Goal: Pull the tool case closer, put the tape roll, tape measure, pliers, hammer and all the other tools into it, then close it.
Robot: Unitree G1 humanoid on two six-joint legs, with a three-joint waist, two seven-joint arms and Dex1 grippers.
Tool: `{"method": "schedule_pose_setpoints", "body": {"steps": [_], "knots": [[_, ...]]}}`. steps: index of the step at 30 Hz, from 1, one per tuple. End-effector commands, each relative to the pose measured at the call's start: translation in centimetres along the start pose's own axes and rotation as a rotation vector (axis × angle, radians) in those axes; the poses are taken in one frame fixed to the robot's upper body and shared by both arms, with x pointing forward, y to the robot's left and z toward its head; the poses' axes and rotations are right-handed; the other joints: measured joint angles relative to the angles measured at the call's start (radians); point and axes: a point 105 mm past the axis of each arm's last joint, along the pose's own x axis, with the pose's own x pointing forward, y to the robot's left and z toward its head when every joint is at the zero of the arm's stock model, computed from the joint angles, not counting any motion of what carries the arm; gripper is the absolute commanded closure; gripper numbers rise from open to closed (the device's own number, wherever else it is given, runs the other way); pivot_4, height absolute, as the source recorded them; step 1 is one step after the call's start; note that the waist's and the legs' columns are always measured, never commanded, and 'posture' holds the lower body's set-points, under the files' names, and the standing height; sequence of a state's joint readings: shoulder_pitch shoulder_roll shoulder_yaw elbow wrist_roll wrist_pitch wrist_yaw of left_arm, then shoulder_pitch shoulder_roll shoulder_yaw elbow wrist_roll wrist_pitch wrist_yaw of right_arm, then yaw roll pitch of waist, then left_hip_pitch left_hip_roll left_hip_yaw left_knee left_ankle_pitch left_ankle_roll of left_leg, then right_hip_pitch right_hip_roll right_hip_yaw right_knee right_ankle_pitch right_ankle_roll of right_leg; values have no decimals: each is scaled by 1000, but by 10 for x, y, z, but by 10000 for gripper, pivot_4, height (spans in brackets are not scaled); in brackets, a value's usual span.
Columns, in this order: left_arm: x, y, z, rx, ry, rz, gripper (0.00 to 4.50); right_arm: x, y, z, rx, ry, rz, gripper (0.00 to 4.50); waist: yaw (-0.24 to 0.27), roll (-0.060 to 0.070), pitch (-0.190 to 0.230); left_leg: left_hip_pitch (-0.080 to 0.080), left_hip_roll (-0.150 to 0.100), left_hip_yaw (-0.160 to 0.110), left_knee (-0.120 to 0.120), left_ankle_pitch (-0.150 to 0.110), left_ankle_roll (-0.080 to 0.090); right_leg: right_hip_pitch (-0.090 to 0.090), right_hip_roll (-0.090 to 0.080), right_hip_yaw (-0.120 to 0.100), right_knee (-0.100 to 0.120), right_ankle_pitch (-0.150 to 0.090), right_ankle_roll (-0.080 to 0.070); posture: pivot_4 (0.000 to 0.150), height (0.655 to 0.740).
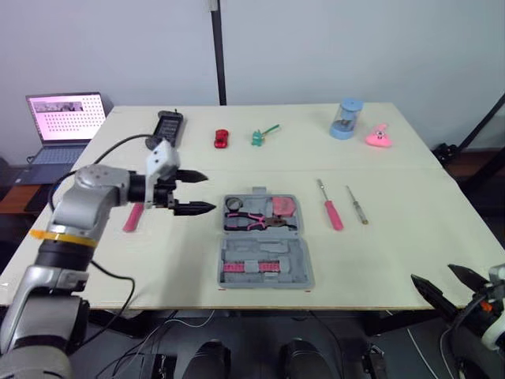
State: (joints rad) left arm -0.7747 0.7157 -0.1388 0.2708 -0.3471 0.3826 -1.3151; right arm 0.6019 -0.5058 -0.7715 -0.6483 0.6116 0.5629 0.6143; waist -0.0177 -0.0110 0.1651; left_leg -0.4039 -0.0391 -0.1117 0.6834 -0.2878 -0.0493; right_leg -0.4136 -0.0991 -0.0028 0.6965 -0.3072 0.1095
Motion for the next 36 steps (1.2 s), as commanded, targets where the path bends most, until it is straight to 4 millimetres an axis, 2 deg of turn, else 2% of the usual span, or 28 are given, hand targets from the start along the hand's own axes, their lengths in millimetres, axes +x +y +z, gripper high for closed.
{"method": "schedule_pose_setpoints", "body": {"steps": [1,3,6,9,14,18,20,27,32,36], "knots": [[1,3,5,24,-3,-1,0,1,6,8,89,-12,8,270,-2,0,0,0,0,0,0,0,0,0,0,0,0,0,0,1500,6741],[2,0,7,18,-19,-8,0,11,9,11,60,20,11,270,-1,0,1,0,1,0,0,0,0,0,1,0,0,0,0,1500,6741],[2,-7,8,17,-26,-14,0,28,12,26,7,1,26,270,0,0,2,0,1,0,0,0,0,0,1,0,0,0,0,1500,6741],[-2,-19,7,20,-26,13,0,68,0,35,-69,71,-49,270,-9,0,2,1,1,0,0,0,0,0,1,1,0,0,0,1500,6741],[-7,-35,14,15,-51,97,0,131,0,58,-38,85,-3,270,3,-1,4,-3,2,-1,0,0,0,-3,1,0,0,0,-1,1500,6741],[-10,-48,11,3,-42,155,0,176,-2,62,-12,148,-4,270,4,0,6,-4,1,-1,0,0,0,-5,-1,1,1,0,0,1500,6741],[-13,-52,10,2,-32,187,0,192,-1,64,-6,176,-5,270,5,0,7,-5,0,0,0,0,0,-5,-2,1,1,0,0,1500,6741],[-24,-63,11,-13,-18,295,0,233,-10,56,33,246,-61,270,-1,0,7,-6,0,1,0,1,-2,-7,0,1,2,0,0,1500,6741],[-30,-66,9,-31,-6,350,0,254,-12,51,30,263,-79,270,-3,0,7,-6,0,4,0,2,-2,-8,0,1,2,0,0,1500,6741],[-33,-70,8,-29,12,378,0,261,-13,44,51,289,-87,270,-4,0,7,-6,0,4,0,2,-2,-9,0,2,3,0,0,1500,6741]]}}
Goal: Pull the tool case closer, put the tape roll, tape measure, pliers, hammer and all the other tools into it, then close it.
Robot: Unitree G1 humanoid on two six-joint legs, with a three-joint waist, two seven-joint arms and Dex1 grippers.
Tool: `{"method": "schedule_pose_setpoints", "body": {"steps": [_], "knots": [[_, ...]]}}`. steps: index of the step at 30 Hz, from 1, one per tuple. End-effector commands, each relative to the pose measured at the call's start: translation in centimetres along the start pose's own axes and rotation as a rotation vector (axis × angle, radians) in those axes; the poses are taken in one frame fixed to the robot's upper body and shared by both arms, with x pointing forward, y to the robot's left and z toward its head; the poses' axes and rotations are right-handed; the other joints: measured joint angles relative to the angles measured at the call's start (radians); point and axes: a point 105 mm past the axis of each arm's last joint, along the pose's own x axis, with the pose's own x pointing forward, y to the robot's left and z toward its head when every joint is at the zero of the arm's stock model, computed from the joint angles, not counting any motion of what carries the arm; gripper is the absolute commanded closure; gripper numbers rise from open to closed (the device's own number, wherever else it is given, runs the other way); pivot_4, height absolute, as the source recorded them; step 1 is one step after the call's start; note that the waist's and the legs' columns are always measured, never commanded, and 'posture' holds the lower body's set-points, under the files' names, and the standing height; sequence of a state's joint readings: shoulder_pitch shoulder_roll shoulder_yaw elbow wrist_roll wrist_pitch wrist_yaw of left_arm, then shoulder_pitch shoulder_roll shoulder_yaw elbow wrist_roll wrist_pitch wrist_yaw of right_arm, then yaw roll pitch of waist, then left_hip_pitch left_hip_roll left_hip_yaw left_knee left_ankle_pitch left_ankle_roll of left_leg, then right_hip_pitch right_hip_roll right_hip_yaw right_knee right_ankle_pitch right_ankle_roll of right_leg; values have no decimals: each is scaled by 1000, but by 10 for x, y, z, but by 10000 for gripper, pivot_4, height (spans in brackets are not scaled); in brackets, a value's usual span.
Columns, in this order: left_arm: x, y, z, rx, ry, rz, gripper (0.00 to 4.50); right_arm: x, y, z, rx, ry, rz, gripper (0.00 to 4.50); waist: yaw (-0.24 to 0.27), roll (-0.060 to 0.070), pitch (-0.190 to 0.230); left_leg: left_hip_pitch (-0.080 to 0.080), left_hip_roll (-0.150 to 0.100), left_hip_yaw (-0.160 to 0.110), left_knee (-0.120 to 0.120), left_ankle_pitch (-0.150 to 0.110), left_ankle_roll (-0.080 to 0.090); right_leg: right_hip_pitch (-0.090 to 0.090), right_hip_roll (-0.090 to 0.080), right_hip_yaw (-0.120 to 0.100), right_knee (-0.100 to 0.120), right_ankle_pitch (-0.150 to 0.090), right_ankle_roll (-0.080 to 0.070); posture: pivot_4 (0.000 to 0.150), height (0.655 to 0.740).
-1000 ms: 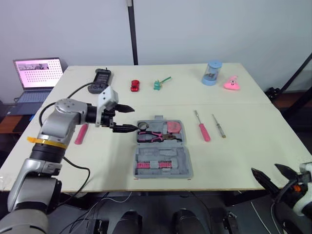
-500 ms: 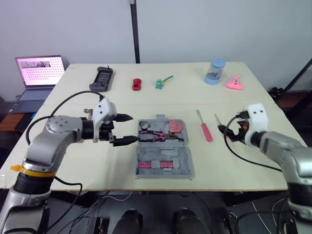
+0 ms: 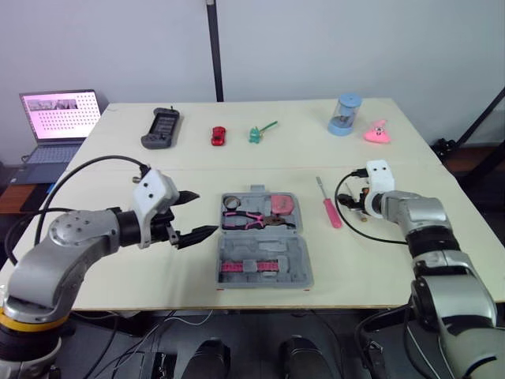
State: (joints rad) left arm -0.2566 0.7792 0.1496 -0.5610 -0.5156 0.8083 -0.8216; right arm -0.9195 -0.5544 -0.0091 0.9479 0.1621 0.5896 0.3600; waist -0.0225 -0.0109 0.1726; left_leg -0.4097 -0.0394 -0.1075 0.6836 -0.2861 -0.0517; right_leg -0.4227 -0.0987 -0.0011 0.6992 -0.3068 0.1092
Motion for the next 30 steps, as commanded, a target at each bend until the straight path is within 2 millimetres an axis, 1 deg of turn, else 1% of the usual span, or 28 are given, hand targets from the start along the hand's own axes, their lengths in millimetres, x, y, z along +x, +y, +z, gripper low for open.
{"method": "schedule_pose_setpoints", "body": {"steps": [1,5,7,8,13,14,15,17,22,24,26,29,30], "knots": [[-8,1,11,35,-23,42,0,3,-1,8,8,-26,-6,270,1,0,0,0,0,0,0,0,0,0,0,0,0,0,0,1500,6741],[-10,0,12,35,-23,63,0,8,-2,-2,25,2,-19,270,1,0,0,0,0,0,0,1,-1,0,0,0,0,0,0,1500,6741],[-10,0,13,35,-23,68,0,9,0,-1,42,-13,-6,5536,0,0,0,0,0,0,0,1,-1,0,0,0,0,0,0,1500,6741],[-10,0,13,35,-24,71,0,10,1,0,49,-20,0,8788,-1,0,0,0,0,0,0,1,-1,0,0,0,0,0,0,1500,6741],[-8,2,12,36,-26,71,0,11,0,-2,53,-23,-9,33536,-5,0,0,0,0,0,0,1,-1,0,0,0,1,0,0,1500,6741],[-6,2,12,38,-28,67,0,10,-2,-3,56,-16,-14,39558,-7,0,0,0,0,0,0,1,-1,0,0,1,1,0,0,1500,6741],[-4,2,13,38,-32,62,0,10,-3,-4,55,-12,-17,43436,-9,0,0,0,0,0,0,1,-1,0,0,0,1,0,0,1500,6741],[-2,2,13,36,-37,52,0,8,-6,-2,55,-9,-16,44995,-10,0,0,0,0,0,0,1,-2,0,0,0,1,0,0,1500,6741],[6,-2,12,29,-46,8,0,-2,-16,6,32,5,-1,44996,-18,0,0,0,0,0,0,1,-2,0,0,0,1,0,0,1500,6741],[9,-4,11,23,-47,-18,0,-9,-16,9,11,16,22,44996,-19,0,0,-1,0,0,0,1,-2,-1,0,0,1,0,0,1500,6741],[12,-7,10,19,-47,-43,0,-20,-13,11,15,14,47,44996,-20,0,0,-1,0,0,0,1,-2,-1,0,1,1,0,0,1500,6741],[20,-14,6,7,-46,-105,0,-46,-3,2,31,-2,55,44996,-15,1,0,-2,1,-2,0,1,-1,-2,0,0,1,0,0,1500,6741],[23,-17,5,1,-48,-130,0,-56,3,-6,25,-1,57,44996,-14,1,0,-2,1,-2,-1,1,-1,-2,0,0,1,0,0,1500,6741]]}}
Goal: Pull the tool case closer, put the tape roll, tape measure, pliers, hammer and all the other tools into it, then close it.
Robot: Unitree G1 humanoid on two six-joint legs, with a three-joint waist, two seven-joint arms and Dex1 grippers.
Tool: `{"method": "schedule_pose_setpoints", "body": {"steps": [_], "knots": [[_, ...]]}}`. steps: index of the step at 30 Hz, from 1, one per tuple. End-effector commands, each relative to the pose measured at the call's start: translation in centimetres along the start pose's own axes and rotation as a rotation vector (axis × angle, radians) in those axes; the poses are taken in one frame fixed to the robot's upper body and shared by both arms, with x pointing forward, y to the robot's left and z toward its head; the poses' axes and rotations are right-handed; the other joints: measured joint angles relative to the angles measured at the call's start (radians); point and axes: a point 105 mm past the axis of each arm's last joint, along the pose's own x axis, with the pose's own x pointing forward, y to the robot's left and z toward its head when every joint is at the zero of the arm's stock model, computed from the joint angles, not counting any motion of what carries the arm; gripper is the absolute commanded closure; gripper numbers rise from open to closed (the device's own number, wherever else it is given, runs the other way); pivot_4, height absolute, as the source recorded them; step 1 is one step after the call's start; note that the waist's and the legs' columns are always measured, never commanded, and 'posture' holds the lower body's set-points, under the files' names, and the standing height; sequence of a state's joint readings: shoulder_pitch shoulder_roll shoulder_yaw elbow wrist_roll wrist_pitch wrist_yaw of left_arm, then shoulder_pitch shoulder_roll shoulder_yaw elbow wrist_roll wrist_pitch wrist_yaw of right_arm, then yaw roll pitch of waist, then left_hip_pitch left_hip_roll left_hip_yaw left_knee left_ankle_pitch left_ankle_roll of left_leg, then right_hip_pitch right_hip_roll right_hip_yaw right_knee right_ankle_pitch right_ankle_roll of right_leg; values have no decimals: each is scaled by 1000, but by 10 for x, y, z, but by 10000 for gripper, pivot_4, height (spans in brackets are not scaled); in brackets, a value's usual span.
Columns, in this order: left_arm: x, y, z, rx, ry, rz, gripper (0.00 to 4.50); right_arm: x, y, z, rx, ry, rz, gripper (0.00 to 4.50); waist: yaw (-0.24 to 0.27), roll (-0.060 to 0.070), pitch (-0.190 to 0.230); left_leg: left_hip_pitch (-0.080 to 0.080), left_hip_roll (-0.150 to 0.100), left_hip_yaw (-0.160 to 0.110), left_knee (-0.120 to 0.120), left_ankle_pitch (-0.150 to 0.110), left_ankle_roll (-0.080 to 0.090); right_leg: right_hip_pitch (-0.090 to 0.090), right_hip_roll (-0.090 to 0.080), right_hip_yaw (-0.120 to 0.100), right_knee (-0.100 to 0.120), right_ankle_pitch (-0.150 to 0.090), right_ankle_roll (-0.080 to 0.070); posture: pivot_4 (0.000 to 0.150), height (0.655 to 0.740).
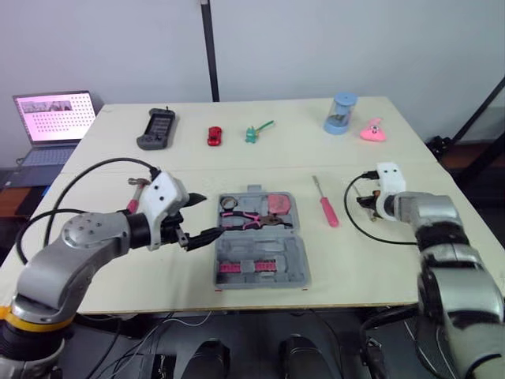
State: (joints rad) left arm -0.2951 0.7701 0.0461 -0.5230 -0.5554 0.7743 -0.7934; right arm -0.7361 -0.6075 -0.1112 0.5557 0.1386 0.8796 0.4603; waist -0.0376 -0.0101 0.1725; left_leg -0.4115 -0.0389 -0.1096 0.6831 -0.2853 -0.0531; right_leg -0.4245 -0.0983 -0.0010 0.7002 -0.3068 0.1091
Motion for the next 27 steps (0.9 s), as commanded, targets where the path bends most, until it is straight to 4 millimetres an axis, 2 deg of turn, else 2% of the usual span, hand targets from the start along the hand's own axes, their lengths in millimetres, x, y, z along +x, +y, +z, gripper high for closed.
{"method": "schedule_pose_setpoints", "body": {"steps": [1,7,11,16,26,27], "knots": [[10,-8,5,25,-30,-81,0,-35,21,-1,13,-58,14,44996,4,0,0,0,0,0,0,0,0,0,0,0,0,0,0,1500,6741],[23,-9,5,34,-35,-185,0,-71,47,-41,80,-20,-3,44996,12,1,0,1,-1,-1,1,0,0,0,0,1,1,0,0,1500,6741],[30,-9,4,49,-27,-239,0,-80,55,-67,156,7,-29,44996,22,1,0,1,0,-1,0,0,0,0,1,0,1,0,0,1500,6741],[31,-6,4,63,-15,-256,0,-79,64,-83,169,36,-20,44996,19,1,0,1,-1,-1,0,0,0,0,1,1,1,0,0,1500,6741],[26,-1,3,68,5,-241,0,-57,63,-104,155,57,-27,44996,18,0,0,1,0,0,0,0,0,0,1,1,1,0,0,1500,6741],[24,1,2,72,11,-235,0,-57,63,-105,156,57,-22,39996,18,0,0,1,0,0,0,0,0,0,1,1,1,0,0,1500,6741]]}}
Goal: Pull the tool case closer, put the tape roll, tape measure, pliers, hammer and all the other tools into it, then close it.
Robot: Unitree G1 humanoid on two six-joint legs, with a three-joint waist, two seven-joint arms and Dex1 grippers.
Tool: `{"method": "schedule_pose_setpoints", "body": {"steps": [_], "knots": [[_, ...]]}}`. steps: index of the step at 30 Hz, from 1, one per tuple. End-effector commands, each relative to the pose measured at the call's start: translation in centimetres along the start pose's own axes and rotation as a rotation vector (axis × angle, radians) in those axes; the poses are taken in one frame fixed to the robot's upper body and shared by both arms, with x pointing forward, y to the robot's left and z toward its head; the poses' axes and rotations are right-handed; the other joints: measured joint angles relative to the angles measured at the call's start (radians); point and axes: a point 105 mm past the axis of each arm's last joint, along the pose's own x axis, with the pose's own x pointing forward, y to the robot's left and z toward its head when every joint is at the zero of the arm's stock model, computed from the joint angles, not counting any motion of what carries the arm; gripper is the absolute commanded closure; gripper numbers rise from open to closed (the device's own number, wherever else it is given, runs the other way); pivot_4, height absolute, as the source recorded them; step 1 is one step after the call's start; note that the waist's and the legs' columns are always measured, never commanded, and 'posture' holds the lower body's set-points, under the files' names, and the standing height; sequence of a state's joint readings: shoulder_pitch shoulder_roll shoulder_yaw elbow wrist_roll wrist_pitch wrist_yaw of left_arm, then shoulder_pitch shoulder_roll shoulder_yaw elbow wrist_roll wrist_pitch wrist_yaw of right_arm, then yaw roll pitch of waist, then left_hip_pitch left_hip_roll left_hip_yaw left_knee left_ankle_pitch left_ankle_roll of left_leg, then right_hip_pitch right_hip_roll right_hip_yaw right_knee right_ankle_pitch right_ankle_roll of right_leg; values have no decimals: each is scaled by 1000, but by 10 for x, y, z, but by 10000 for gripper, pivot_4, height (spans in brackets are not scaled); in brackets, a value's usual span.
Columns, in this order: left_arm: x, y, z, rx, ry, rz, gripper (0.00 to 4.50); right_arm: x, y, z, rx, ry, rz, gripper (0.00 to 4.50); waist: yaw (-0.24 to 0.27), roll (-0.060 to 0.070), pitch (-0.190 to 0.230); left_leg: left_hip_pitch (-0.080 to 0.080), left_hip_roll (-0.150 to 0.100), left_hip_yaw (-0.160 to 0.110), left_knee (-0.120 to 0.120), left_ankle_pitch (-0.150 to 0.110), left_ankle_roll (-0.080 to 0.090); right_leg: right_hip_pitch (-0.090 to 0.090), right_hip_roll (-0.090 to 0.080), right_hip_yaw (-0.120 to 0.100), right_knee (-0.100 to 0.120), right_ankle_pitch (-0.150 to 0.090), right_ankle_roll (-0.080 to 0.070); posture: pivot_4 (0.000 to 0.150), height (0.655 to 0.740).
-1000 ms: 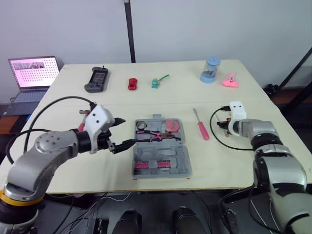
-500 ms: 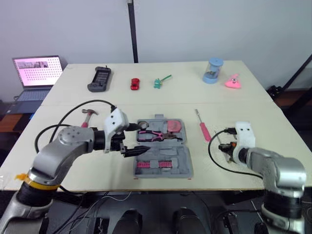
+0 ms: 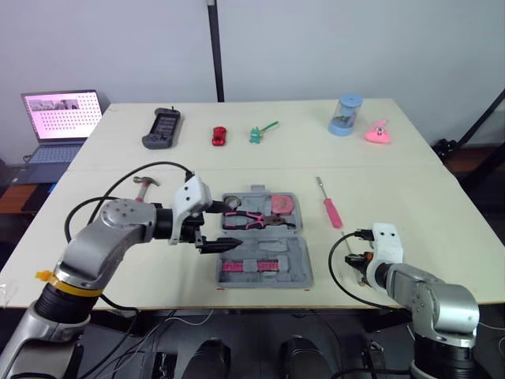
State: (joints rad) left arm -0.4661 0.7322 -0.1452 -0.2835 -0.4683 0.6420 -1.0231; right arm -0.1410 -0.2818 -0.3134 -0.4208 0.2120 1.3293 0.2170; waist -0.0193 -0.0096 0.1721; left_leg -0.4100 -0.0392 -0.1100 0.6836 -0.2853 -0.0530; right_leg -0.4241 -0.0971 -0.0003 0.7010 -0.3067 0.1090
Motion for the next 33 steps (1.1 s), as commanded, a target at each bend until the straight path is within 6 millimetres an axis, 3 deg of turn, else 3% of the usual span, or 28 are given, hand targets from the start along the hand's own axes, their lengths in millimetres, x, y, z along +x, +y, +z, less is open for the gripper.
{"method": "schedule_pose_setpoints", "body": {"steps": [1,8,12,16,18,23,28,33], "knots": [[-10,3,7,41,-1,18,0,2,-1,-3,-11,-2,2,34171,0,0,0,0,0,0,0,0,0,0,0,0,0,0,0,1500,6741],[-16,2,5,43,6,28,0,-21,-19,14,-131,-31,30,739,8,0,0,0,-1,0,0,0,0,1,-1,0,0,0,0,1500,6741],[-20,3,3,41,7,46,0,-40,-32,40,-213,-65,83,739,1,0,0,0,0,0,0,0,0,1,-1,0,0,0,0,1500,6741],[-23,1,2,35,-9,57,0,-57,-9,84,-457,-150,292,739,-11,1,1,1,1,1,0,0,1,1,0,0,0,0,0,1500,6741],[-25,-1,3,29,-26,62,0,-64,1,94,-714,-151,368,739,-11,2,2,1,1,2,0,-1,1,1,0,-1,0,0,0,1500,6741],[-30,-6,-3,17,-36,82,0,-60,-6,101,-1200,-43,448,739,-4,0,3,1,1,2,0,-1,1,3,-1,-2,-2,0,0,1500,6741],[-33,-11,-8,3,-44,111,0,-45,-19,91,-1554,146,538,739,0,1,3,1,1,3,0,-1,1,2,-2,-1,-2,0,0,1500,6741],[-36,-18,-12,-13,-52,135,0,-23,-35,89,-2158,191,557,739,-2,2,4,1,1,4,0,0,0,1,-2,0,-2,0,0,1500,6741]]}}
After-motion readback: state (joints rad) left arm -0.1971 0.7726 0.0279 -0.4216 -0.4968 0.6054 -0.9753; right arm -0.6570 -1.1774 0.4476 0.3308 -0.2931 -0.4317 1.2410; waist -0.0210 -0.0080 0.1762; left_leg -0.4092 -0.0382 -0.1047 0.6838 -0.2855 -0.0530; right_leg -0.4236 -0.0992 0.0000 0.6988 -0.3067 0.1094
